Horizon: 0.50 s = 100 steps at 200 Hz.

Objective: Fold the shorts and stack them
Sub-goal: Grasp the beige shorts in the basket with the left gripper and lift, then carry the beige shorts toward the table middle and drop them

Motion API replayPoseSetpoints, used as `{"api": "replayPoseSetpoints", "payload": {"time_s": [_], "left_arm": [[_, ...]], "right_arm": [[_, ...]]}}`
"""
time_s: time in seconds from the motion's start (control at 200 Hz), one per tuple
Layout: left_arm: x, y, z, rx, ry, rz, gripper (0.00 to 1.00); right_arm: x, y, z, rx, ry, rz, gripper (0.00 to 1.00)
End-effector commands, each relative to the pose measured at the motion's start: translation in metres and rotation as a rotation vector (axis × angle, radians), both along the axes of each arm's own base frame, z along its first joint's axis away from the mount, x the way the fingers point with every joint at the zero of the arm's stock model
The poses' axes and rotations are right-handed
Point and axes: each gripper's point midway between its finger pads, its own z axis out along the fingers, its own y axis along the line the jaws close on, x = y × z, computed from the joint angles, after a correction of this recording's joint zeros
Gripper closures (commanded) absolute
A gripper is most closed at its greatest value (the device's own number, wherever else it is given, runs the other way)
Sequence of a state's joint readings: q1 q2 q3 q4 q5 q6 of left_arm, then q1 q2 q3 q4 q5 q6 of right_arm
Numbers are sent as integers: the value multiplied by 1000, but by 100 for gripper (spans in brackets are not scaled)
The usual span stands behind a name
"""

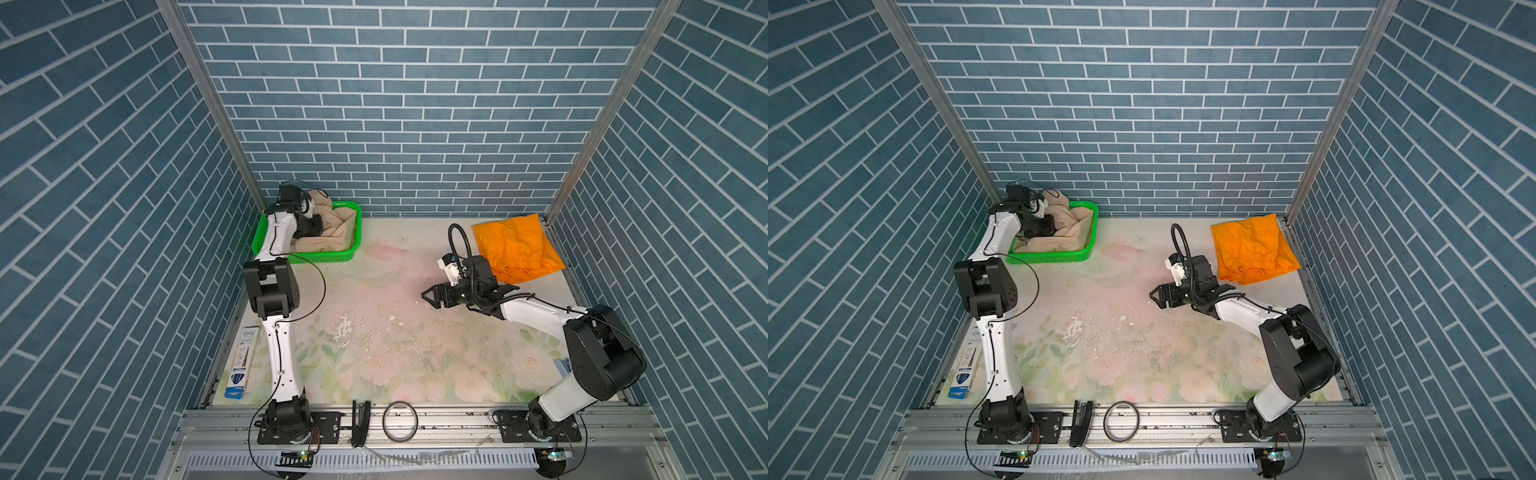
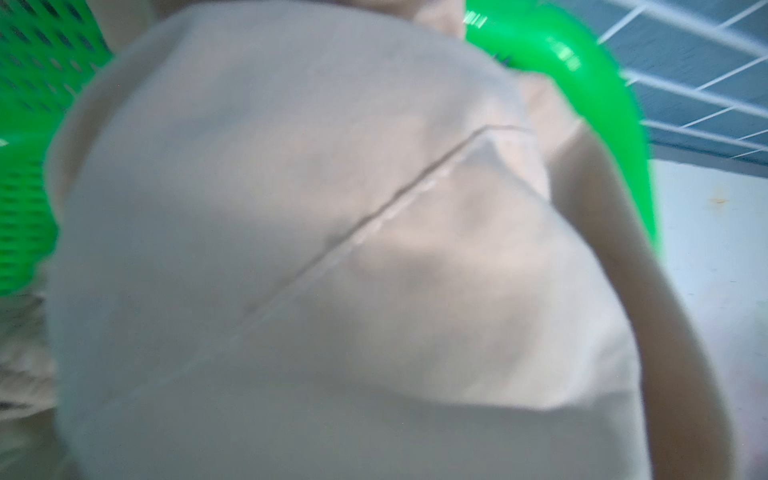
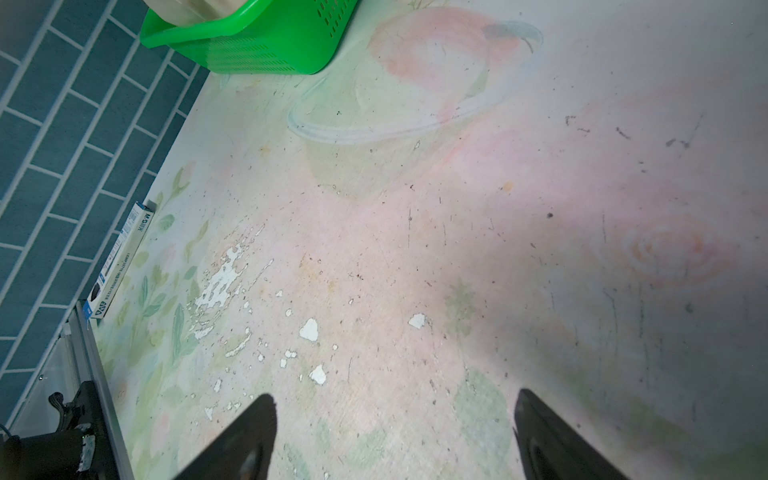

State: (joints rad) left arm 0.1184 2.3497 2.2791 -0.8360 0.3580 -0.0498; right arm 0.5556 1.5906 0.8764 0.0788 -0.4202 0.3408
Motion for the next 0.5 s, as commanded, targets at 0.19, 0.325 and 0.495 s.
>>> {"api": "replayPoseSetpoints", "payload": {"time_s": [0.19, 0.325, 0.495], "left_arm": [[-52, -54, 161, -157, -248, -135, 100], [-92, -100, 210, -148, -248, -249, 100], [-153, -182, 260, -113, -328, -477, 100]], "right_arm": [[3, 2, 34, 78, -89, -30, 11], [5, 0, 45, 88, -125, -42, 11], [8, -9, 69, 88, -206, -76, 10]]}}
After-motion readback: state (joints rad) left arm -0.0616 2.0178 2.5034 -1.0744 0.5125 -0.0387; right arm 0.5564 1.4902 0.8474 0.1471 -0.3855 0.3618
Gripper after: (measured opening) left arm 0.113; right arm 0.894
